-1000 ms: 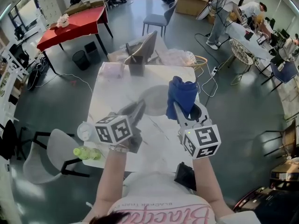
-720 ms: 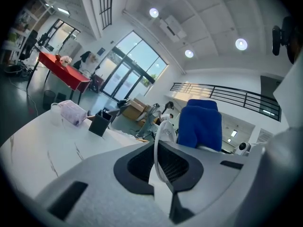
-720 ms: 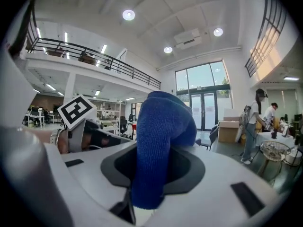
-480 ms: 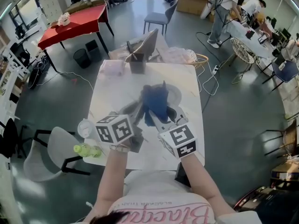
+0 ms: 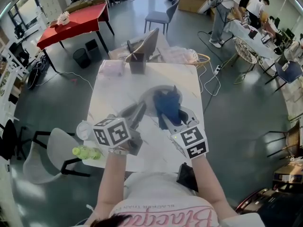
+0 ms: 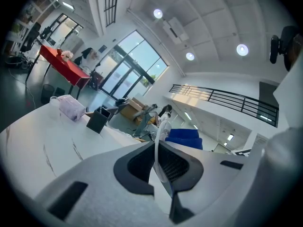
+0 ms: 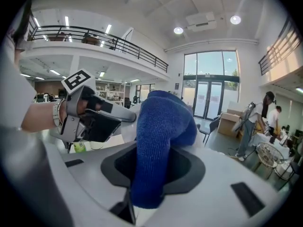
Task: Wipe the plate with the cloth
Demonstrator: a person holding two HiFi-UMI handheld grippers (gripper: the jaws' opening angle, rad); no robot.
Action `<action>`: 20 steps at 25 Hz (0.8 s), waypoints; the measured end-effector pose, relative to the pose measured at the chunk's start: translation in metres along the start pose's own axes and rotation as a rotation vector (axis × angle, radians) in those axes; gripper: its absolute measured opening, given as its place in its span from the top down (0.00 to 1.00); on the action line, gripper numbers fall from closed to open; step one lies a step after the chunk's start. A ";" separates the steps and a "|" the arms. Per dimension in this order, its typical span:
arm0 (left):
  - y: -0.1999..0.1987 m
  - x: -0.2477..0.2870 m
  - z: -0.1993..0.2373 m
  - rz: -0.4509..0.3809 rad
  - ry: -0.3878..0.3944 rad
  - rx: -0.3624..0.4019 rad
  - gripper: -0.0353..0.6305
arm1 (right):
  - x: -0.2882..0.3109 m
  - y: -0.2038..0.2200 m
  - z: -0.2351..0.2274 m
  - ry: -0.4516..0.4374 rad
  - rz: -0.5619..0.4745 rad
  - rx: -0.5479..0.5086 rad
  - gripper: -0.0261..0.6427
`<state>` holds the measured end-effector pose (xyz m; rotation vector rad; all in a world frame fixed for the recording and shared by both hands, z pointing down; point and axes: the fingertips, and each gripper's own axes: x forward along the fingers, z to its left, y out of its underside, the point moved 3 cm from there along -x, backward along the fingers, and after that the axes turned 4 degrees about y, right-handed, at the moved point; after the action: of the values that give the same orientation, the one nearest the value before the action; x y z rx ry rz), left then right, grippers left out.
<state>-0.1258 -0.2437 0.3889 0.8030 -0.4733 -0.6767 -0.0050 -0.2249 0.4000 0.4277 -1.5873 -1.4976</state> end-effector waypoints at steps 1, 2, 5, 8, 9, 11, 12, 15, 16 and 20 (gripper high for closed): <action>0.000 0.000 0.000 0.001 0.006 0.006 0.92 | -0.001 0.003 -0.008 0.019 0.006 0.010 0.79; 0.000 0.000 0.000 0.001 0.012 0.014 0.92 | -0.003 0.006 -0.016 0.039 0.013 0.021 0.79; -0.001 0.000 -0.001 -0.004 0.036 0.045 0.92 | -0.007 0.012 -0.040 0.101 0.022 0.056 0.79; -0.001 0.000 0.001 -0.005 0.044 0.080 0.92 | -0.013 0.018 -0.061 0.164 0.035 0.077 0.79; 0.000 0.000 0.002 -0.005 0.040 0.091 0.92 | -0.015 0.018 -0.066 0.179 0.036 0.084 0.79; 0.000 0.000 0.004 -0.008 0.031 0.128 0.92 | -0.020 0.018 -0.073 0.198 0.029 0.098 0.79; -0.001 0.000 0.005 -0.010 0.027 0.160 0.92 | -0.024 0.016 -0.076 0.203 0.022 0.103 0.79; -0.003 0.000 0.001 -0.025 0.022 0.327 0.92 | -0.032 0.008 -0.078 0.201 -0.003 0.106 0.79; -0.005 0.000 -0.002 -0.034 0.018 0.409 0.92 | -0.035 0.004 -0.077 0.194 -0.010 0.102 0.79; -0.005 -0.004 -0.021 -0.072 0.020 0.769 0.92 | -0.045 -0.009 -0.071 0.140 -0.036 0.083 0.79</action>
<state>-0.1174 -0.2329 0.3715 1.5534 -0.7019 -0.5465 0.0717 -0.2371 0.3670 0.5980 -1.5421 -1.4003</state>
